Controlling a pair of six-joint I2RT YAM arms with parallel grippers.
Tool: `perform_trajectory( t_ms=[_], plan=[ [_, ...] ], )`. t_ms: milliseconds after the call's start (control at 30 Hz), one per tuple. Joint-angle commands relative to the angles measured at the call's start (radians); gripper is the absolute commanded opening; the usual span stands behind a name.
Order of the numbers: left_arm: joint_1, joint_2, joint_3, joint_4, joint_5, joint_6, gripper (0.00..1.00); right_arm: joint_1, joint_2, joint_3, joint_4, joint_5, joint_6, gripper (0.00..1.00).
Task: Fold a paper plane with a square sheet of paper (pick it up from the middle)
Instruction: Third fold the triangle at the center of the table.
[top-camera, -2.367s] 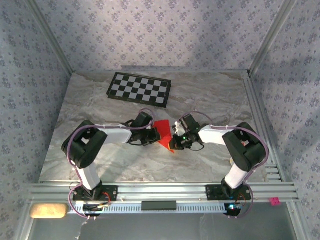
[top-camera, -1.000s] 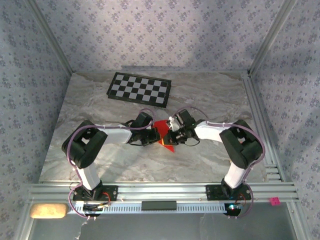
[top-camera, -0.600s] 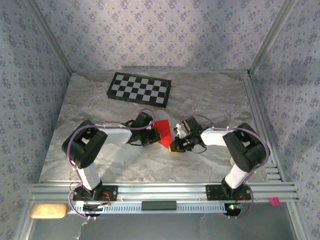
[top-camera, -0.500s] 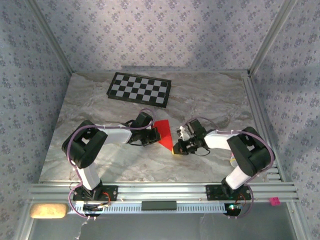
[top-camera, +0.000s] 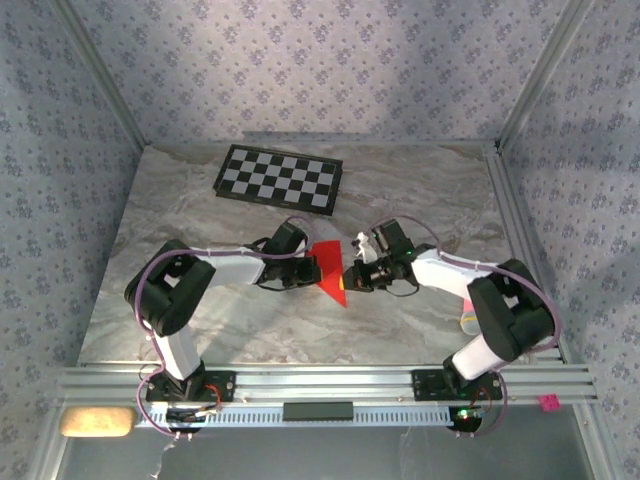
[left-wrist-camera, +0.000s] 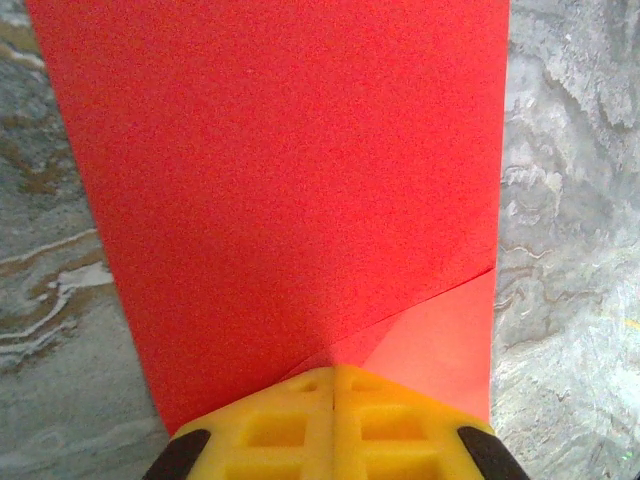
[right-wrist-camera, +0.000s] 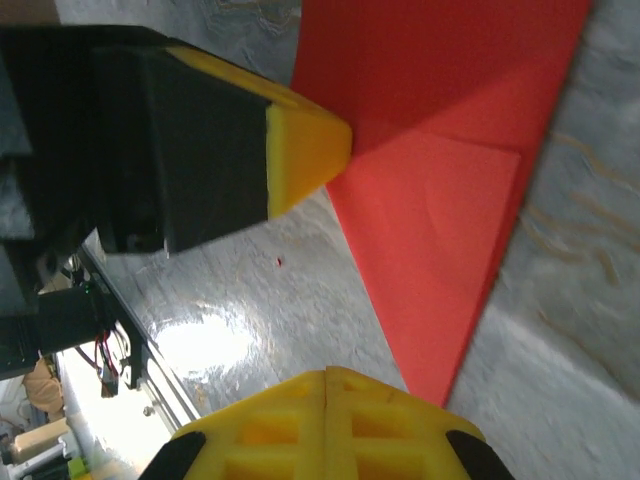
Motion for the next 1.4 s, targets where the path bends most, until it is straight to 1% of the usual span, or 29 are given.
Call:
perform_trajectory(
  t_ms=[0, 133, 233, 300, 367, 400, 433, 567, 667, 733, 933, 1000, 1100, 1233, 1367],
  plan=[
    [-0.002, 0.019, 0.015, -0.068, -0.012, 0.034, 0.08, 0.032, 0.086, 0.039, -0.014, 0.017, -0.001, 0.04],
    [-0.003, 0.016, 0.015, -0.072, -0.012, 0.021, 0.08, 0.043, 0.157, 0.049, -0.005, 0.024, 0.004, 0.03],
    [-0.002, 0.003, 0.01, -0.06, -0.015, 0.005, 0.1, 0.044, 0.181, 0.026, -0.02, 0.044, 0.007, 0.0],
    [-0.005, -0.034, 0.012, -0.076, -0.049, -0.017, 0.12, 0.046, 0.185, 0.0, -0.034, 0.053, 0.003, 0.0],
    [-0.019, -0.102, 0.016, -0.104, -0.101, -0.025, 0.18, 0.045, 0.17, -0.038, -0.032, 0.072, 0.008, 0.0],
    [-0.024, -0.134, 0.021, -0.118, -0.125, -0.032, 0.19, 0.044, 0.161, -0.058, -0.014, 0.078, 0.017, 0.0],
    [-0.027, -0.154, 0.02, -0.116, -0.126, -0.04, 0.2, 0.043, 0.159, -0.07, 0.004, 0.074, 0.028, 0.0],
    [-0.053, -0.157, 0.002, -0.039, -0.063, -0.098, 0.17, 0.046, 0.161, -0.076, 0.027, 0.065, 0.055, 0.0],
    [-0.08, -0.116, -0.018, 0.034, -0.032, -0.158, 0.13, 0.049, 0.153, -0.08, 0.036, 0.082, 0.071, 0.0],
    [-0.098, -0.082, -0.038, 0.115, -0.014, -0.206, 0.11, 0.048, 0.148, -0.082, 0.04, 0.088, 0.079, 0.0],
    [-0.119, -0.014, -0.061, 0.18, -0.021, -0.26, 0.08, 0.046, 0.148, -0.08, 0.041, 0.097, 0.084, 0.0],
    [-0.117, -0.009, -0.075, 0.184, -0.034, -0.253, 0.08, 0.046, 0.15, -0.081, 0.043, 0.098, 0.085, 0.0],
    [-0.116, -0.007, -0.09, 0.157, -0.078, -0.203, 0.09, 0.045, 0.149, -0.086, 0.043, 0.102, 0.088, 0.0],
    [-0.08, -0.004, -0.125, 0.172, -0.103, -0.184, 0.09, 0.045, 0.148, -0.098, 0.045, 0.104, 0.088, 0.0],
    [-0.03, -0.022, -0.141, 0.16, -0.102, -0.154, 0.09, 0.046, 0.145, -0.104, 0.046, 0.104, 0.084, 0.0]
  ],
)
